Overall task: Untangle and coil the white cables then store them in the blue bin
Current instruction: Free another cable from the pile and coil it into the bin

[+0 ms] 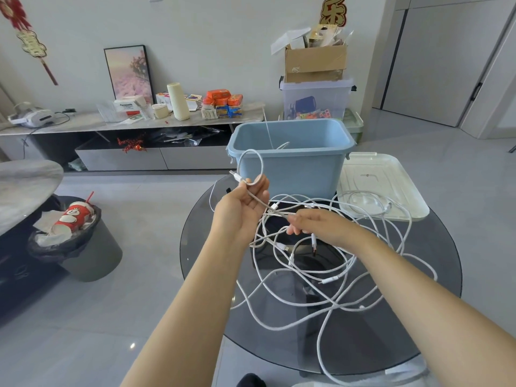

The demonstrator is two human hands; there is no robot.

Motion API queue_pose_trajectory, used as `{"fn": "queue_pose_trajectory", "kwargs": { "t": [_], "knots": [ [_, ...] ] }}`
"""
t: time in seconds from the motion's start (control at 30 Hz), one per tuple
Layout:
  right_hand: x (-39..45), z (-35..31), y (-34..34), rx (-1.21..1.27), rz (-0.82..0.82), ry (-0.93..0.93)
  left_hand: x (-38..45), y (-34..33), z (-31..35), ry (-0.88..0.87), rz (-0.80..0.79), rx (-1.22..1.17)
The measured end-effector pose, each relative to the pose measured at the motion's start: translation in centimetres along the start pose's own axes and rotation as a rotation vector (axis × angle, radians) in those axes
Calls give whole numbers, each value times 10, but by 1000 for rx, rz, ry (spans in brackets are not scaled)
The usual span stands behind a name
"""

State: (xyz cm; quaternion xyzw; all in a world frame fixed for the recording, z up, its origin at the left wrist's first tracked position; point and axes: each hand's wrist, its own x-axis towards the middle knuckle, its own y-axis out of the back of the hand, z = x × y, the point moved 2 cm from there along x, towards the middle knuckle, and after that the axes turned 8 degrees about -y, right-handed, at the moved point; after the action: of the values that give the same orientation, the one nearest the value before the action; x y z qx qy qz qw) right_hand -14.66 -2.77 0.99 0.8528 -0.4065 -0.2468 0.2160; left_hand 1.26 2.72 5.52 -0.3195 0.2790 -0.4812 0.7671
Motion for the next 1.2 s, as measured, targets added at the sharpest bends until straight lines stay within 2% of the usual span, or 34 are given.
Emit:
{"fn": "queue_pose_trajectory", "kwargs": {
  "t": [0.1, 0.2, 0.27, 0.33, 0.4, 0.47, 0.53, 0.67, 0.73, 0.83, 0.93, 1.0, 1.07, 1.2],
  "knots": [
    [0, 1, 3, -152, -18, -41, 5, 1, 14, -52, 23, -41],
    [2, 3, 8, -291, 68, -6, 8, 8, 27, -100, 64, -24],
    [3, 6, 13, -368, 165, -13, 9, 14, 28, -105, 94, 23],
    [1, 4, 17, -439, 346, -6, 8, 17, 27, -121, 123, 116],
    [-4, -4, 20, -372, 516, 42, 8, 18, 25, -156, 142, 309],
    [-8, -12, 21, -224, 592, 64, 7, 19, 21, -189, 109, 571],
    [-11, -20, 18, -212, 633, 70, 4, 18, 13, -186, 23, 729],
    [-13, -33, 4, -331, 688, 45, 0, 12, 3, -177, -63, 646],
    [-14, -37, 3, -330, 682, 48, 0, 9, 1, -183, -144, 599],
    [-15, -40, 8, 66, 548, 1, -2, 10, 1, -215, -208, 711],
    [-15, -40, 9, 477, 433, -88, -4, 11, 2, -326, -179, 1043],
    [-14, -41, 7, 646, 346, -146, -5, 11, 0, -461, -178, 1338],
    [-15, -42, 8, 658, 335, -149, -5, 11, -4, -562, -165, 1534],
    [-23, -45, 19, 473, 486, 19, -2, 13, -5, -612, -151, 1713]
  ]
}}
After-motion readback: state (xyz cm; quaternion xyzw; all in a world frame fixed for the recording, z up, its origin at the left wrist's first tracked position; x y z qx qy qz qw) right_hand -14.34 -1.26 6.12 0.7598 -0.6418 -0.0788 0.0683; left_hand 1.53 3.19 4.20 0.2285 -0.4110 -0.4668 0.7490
